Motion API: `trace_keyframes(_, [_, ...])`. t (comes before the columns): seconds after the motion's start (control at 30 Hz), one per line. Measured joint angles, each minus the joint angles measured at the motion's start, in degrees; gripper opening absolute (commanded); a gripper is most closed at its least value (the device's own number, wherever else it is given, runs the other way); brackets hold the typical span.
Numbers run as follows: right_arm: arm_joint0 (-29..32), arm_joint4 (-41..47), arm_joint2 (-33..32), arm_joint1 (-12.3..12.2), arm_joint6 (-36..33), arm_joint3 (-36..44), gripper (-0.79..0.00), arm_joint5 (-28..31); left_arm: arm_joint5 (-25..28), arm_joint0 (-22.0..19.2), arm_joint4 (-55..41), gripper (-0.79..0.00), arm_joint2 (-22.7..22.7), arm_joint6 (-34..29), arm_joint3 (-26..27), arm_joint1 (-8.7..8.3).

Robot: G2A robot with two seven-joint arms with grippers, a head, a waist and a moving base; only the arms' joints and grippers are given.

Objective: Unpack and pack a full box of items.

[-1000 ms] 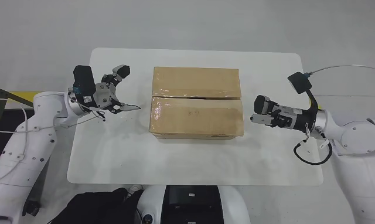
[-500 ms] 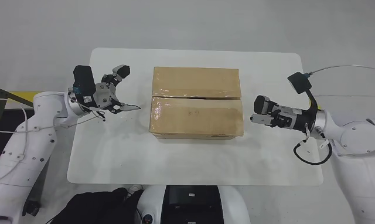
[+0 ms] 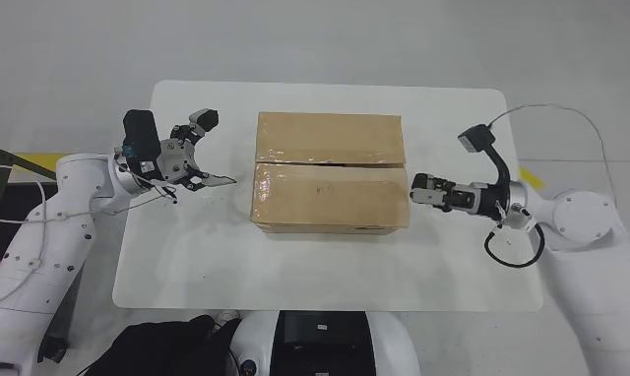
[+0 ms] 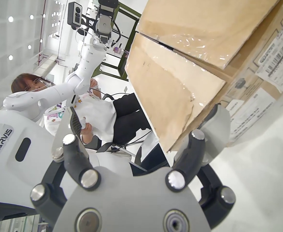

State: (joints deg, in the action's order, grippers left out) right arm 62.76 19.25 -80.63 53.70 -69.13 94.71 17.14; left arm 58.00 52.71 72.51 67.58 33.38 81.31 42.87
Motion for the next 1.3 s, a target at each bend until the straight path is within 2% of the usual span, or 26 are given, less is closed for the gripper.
trace_keyframes(0.5, [-2.55,7.55,3.29,0.53,-1.96,-4.50,0.000,0.59,0.00,0.00,0.00,0.000,0.00,0.00,0.00,0.00])
trace_keyframes(0.87, [-0.57,18.50,-0.70,0.13,-6.36,-5.22,0.000,2.16,0.00,0.00,0.00,0.000,0.00,0.00,0.00,0.00])
trace_keyframes(1.0, [-0.18,16.50,-1.13,-0.04,-5.51,-5.38,0.000,1.41,0.00,0.00,0.00,0.000,0.00,0.00,0.00,0.00])
trace_keyframes(1.3, [-1.33,13.67,2.49,0.66,0.12,-7.96,0.000,0.67,0.00,0.00,0.00,0.000,0.00,0.00,0.00,0.00])
